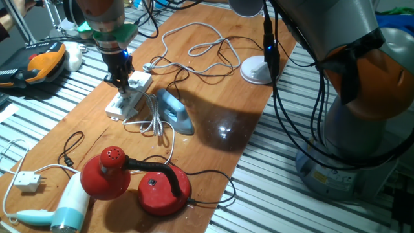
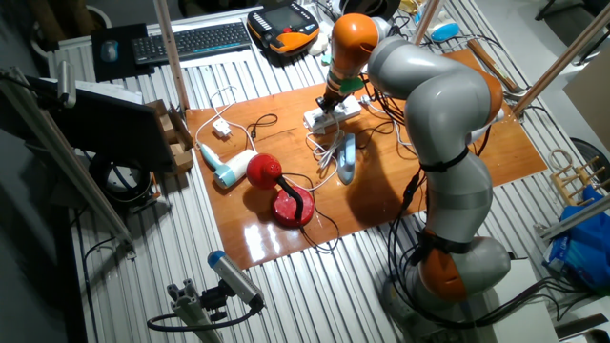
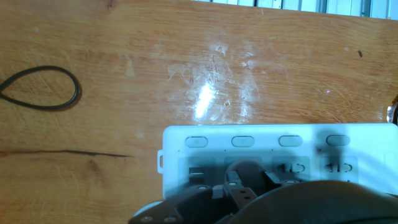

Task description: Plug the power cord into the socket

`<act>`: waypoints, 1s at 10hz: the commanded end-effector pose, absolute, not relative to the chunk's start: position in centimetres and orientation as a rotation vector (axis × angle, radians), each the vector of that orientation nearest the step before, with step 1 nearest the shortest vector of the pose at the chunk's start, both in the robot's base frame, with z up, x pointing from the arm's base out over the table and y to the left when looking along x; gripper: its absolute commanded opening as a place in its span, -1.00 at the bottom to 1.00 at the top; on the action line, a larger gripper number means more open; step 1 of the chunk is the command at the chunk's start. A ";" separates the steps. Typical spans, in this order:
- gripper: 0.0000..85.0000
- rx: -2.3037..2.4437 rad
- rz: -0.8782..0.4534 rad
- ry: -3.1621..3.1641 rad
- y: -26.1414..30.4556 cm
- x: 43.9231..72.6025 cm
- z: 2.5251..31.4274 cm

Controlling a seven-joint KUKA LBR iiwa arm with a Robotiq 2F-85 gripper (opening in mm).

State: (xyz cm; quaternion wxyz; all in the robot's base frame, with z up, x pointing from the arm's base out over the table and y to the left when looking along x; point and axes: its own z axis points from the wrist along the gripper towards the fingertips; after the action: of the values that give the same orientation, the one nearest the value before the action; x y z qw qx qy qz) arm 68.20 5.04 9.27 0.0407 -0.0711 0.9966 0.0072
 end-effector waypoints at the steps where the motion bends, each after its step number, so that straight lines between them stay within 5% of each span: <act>1: -1.00 -0.218 0.022 3.052 5.0 68.2 9.3; 10: -1.00 -0.234 0.033 3.049 5.1 68.2 9.0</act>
State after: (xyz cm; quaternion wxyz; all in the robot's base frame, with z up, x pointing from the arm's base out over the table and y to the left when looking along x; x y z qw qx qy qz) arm 68.23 5.05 9.06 0.0417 -0.0761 0.9962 0.0104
